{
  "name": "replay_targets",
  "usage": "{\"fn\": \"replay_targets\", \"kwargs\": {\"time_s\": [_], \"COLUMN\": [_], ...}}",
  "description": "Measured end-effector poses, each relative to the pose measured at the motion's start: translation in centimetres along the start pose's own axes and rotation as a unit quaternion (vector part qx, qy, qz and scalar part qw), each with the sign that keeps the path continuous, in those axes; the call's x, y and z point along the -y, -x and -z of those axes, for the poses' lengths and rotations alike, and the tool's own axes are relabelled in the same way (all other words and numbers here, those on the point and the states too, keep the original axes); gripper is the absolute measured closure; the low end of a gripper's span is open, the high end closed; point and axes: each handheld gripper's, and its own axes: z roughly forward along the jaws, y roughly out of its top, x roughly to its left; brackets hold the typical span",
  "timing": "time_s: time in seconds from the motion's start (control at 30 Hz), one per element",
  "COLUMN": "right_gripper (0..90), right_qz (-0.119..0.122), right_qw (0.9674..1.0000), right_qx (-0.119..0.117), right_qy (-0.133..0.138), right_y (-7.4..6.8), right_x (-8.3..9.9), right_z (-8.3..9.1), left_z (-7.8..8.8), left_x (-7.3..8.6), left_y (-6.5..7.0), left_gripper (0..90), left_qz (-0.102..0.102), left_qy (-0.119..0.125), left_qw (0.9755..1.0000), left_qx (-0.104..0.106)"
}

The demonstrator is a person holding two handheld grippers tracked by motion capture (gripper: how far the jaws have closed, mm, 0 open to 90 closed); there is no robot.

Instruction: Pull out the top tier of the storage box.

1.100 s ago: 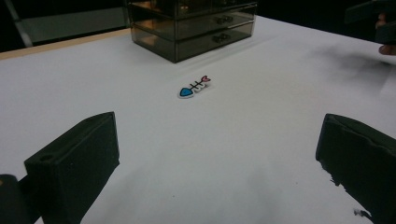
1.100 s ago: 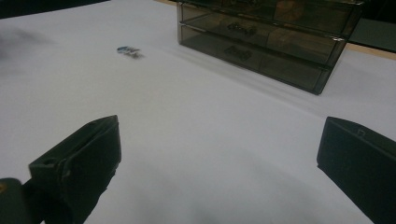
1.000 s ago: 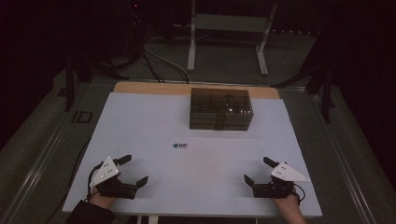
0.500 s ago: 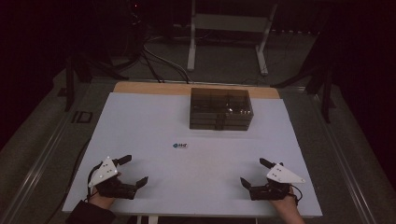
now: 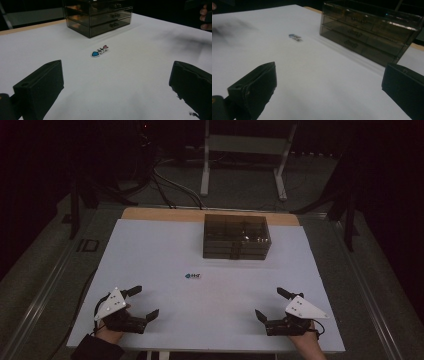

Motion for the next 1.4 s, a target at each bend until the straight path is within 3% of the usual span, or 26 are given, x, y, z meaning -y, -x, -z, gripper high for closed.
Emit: {"fn": "replay_targets", "kwargs": {"time_s": [0.37,0.53,0.63,0.67,0.8,1.0,1.4], "right_gripper": [0.0,0.0,0.0,0.0,0.0,0.0,0.0], "right_qz": [0.037,0.068,0.071,0.091,0.106,0.153,0.216], "right_qw": [0.9991,0.9973,0.997,0.9951,0.9932,0.986,0.9732], "right_qx": [0.011,0.02,0.021,0.03,0.035,0.056,0.075], "right_qy": [0.014,0.021,0.022,0.027,0.033,0.038,0.023], "right_y": [0.3,0.8,0.9,1.2,1.5,1.9,1.6], "right_x": [-2.3,-3.8,-4.1,-5.1,-5.9,-7.6,-9.1], "right_z": [-0.1,-0.6,-0.7,-0.9,-1.0,-1.5,-3.6], "left_z": [-0.2,-0.1,-0.1,-0.1,-0.1,-0.1,0.0], "left_x": [0.0,0.0,0.0,0.0,0.0,-0.1,-0.1], "left_y": [0.0,0.0,0.0,0.0,0.0,0.1,0.1], "left_gripper": [0.8,0.8,0.8,0.8,0.8,0.8,0.9], "left_qz": [-0.002,-0.001,-0.001,-0.001,-0.002,-0.003,-0.004], "left_qy": [-0.001,0.0,0.001,0.001,0.001,0.001,0.002], "left_qw": [1.0,1.0,1.0,1.0,1.0,1.0,1.0], "left_qx": [0.001,0.002,0.002,0.002,0.003,0.004,0.003]}}
